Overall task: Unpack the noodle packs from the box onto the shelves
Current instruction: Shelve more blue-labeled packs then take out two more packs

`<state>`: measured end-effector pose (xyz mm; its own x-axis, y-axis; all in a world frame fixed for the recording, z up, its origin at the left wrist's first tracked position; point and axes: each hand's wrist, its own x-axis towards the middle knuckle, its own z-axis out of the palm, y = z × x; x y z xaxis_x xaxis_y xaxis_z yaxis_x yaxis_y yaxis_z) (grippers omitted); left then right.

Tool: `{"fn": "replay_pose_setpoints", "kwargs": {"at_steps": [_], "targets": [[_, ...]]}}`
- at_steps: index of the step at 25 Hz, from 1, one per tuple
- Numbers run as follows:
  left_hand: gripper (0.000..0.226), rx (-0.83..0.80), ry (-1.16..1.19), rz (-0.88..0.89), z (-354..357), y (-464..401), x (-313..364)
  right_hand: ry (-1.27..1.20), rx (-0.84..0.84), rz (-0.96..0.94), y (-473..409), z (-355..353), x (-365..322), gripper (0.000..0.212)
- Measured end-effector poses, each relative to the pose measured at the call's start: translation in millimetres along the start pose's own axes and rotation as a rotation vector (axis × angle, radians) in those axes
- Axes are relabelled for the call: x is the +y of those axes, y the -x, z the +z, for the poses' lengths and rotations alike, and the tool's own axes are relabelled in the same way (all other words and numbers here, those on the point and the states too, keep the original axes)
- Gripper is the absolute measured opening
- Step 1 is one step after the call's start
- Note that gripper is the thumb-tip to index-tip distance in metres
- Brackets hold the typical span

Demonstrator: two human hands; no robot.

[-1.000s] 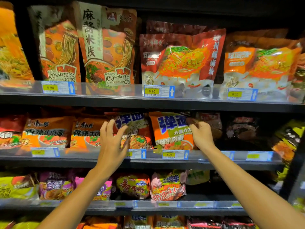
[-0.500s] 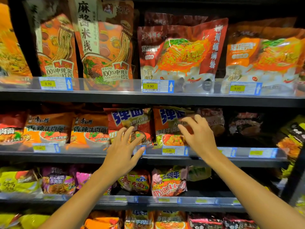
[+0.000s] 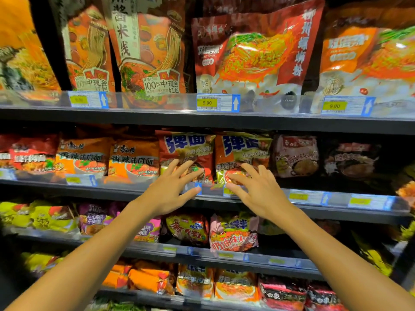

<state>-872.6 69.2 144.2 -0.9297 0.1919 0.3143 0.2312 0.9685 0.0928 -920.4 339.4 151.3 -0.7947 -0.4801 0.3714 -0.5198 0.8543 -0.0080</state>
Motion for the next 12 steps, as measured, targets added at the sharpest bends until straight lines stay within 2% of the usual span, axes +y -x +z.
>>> {"fn": "replay_pose_setpoints", "kwargs": {"at_steps": [3, 5, 7, 10, 12], "targets": [[0.053, 0.056, -0.015, -0.038, -9, 5, 7, -0.026, 0.024, -0.008, 3, 1, 5, 0.081], [0.059, 0.098, -0.010, -0.074, -14, 17, 9, -0.053, 0.038, -0.019, 10, 1, 13, 0.077], [0.059, 0.148, -0.025, -0.090, -15, 32, 14, -0.125, 0.114, -0.034, 20, 1, 23, 0.069], [0.058, 0.207, 0.004, -0.060, -11, 54, 33, -0.253, 0.227, -0.093, 44, 0, 29, 0.056], [0.060, 0.222, 0.013, -0.006, -3, 67, 51, -0.364, 0.239, -0.117, 67, -1, 26, 0.056]]}}
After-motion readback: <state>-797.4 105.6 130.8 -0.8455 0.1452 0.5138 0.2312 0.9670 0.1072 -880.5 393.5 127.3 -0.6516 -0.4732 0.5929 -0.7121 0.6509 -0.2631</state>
